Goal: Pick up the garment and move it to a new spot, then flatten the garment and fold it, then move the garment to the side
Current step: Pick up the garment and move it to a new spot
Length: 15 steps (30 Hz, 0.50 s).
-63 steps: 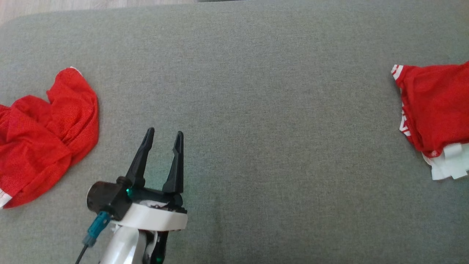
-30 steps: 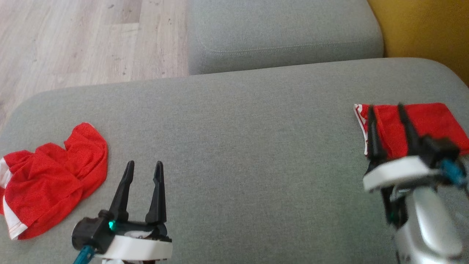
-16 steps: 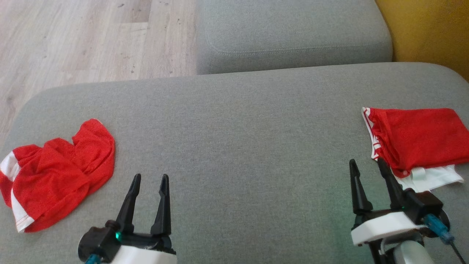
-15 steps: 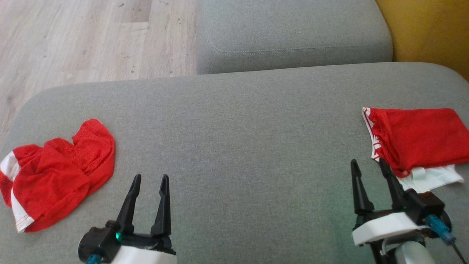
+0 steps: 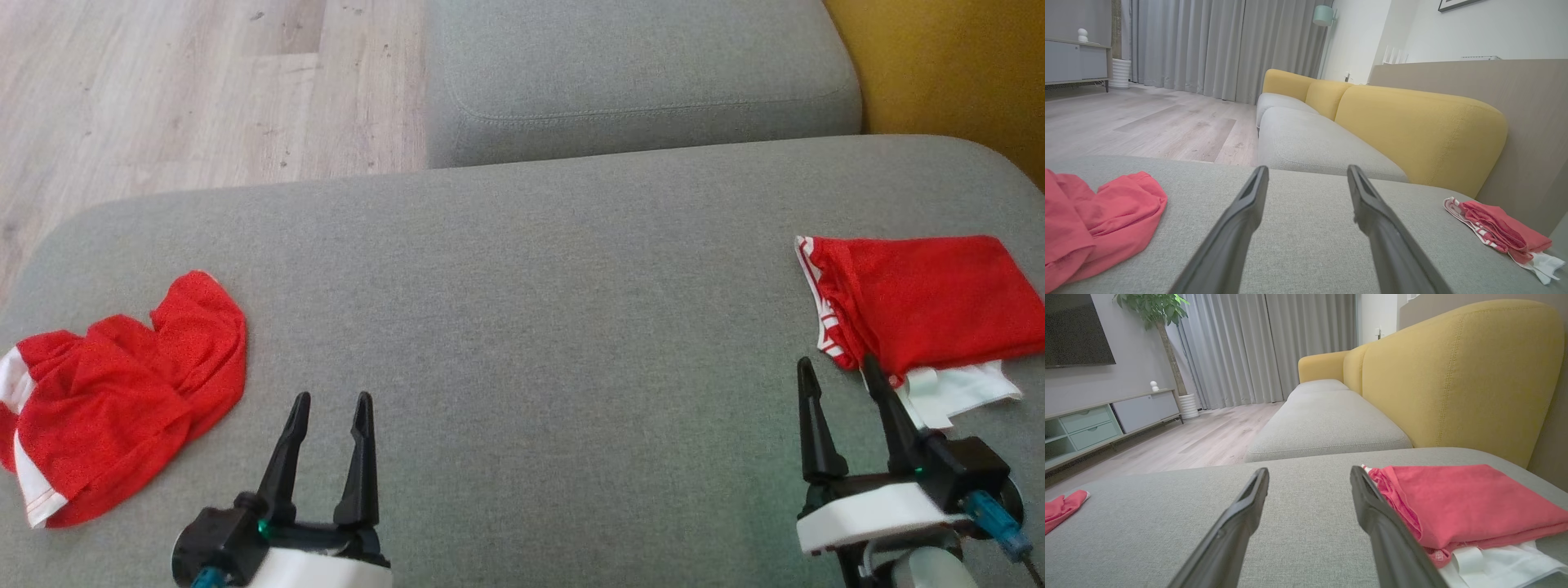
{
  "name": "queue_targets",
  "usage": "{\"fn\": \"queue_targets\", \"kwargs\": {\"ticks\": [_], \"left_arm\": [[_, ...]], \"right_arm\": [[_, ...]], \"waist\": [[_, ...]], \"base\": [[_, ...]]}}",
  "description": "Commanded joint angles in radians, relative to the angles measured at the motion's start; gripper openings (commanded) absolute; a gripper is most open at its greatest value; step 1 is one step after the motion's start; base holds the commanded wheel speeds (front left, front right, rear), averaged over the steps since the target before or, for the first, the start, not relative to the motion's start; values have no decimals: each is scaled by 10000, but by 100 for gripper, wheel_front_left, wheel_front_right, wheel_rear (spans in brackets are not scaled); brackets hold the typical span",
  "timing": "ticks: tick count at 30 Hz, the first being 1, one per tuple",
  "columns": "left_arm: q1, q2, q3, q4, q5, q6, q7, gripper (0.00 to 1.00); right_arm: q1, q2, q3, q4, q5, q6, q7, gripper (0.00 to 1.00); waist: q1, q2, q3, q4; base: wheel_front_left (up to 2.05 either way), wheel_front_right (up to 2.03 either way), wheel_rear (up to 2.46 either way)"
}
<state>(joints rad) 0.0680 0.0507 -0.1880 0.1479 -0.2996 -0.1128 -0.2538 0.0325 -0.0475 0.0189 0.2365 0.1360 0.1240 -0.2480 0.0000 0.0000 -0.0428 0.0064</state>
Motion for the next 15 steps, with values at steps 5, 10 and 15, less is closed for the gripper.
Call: {"fn": "queue_targets", "kwargs": {"ticks": [5, 10, 15], "left_arm": [[-381, -5, 364, -262, -43, 62, -80, 100], [-401, -5, 388, -267, -27, 63, -80, 100], [-384, -5, 382, -277, -18, 60, -80, 100]], "right_arm": [[-280, -28, 188, -453, -5, 67, -137, 100], [-280, -28, 202, -494, 6, 67, -137, 100], [-273, -28, 233, -505, -8, 67, -137, 100]], "waist": [[0, 0, -42, 43], [0, 0, -49, 74], [0, 0, -67, 78]], "base": [[0, 0, 0], [0, 0, 0], [0, 0, 0]]}}
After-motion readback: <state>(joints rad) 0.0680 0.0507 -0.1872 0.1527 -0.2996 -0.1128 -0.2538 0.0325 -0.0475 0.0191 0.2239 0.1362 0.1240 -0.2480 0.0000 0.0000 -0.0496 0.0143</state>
